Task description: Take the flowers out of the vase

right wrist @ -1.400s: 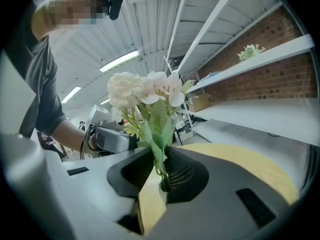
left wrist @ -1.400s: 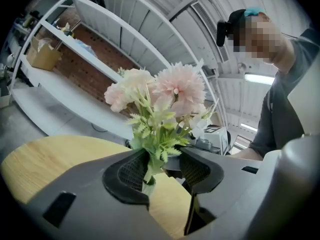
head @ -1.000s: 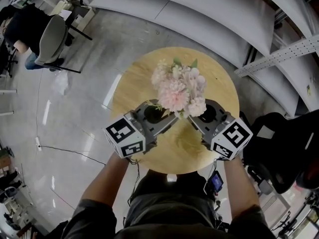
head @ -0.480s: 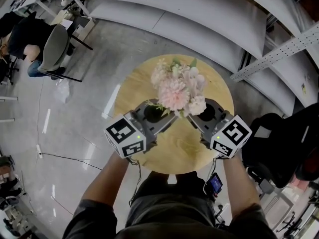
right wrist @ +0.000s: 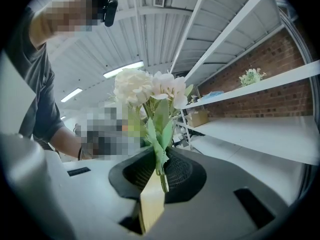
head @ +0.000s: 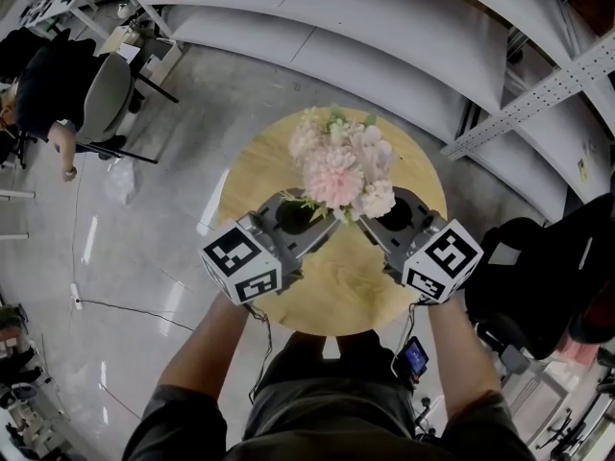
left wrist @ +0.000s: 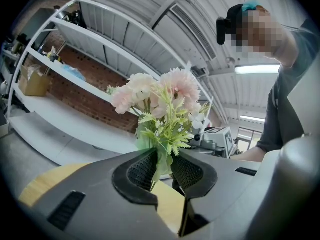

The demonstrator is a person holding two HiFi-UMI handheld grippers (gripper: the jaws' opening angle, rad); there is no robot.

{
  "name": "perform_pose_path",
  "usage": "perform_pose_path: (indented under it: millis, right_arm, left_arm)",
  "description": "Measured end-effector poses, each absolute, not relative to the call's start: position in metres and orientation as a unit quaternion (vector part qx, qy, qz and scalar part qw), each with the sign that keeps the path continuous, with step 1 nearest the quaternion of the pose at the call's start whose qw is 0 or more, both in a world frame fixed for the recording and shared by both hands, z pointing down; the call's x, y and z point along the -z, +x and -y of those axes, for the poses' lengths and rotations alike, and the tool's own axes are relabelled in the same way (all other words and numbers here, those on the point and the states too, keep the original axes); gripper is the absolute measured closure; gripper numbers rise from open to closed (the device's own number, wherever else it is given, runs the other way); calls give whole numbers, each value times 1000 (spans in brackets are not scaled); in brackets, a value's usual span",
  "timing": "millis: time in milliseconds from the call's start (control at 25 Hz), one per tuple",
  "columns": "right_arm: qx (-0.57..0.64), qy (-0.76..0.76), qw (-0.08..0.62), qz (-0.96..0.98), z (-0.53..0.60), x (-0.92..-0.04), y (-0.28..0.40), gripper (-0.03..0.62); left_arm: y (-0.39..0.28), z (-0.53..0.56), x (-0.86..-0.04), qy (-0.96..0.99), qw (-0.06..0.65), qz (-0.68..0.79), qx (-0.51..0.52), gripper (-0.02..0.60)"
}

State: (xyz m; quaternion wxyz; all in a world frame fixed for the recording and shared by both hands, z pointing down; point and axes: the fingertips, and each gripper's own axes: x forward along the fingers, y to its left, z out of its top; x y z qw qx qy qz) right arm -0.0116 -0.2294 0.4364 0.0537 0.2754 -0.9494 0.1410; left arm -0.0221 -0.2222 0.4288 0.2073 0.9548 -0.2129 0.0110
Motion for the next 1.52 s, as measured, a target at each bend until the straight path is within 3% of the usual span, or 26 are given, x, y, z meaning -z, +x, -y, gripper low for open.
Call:
perform_pose_path:
  millis: [600,1080,1520]
  right_arm:
    - [-91,289,24,953,224,-383,-19,553]
    - [-20,300,-15,954,219,-272,3,554]
    - [-1,308,-40,951,201,-203,8,556]
  left_arm:
    - [-29,215,-374,964,153,218,13,495]
    - [-8,209,-265,974,70,210,41,508]
    - [-4,192,-196,976,41,210,47,520]
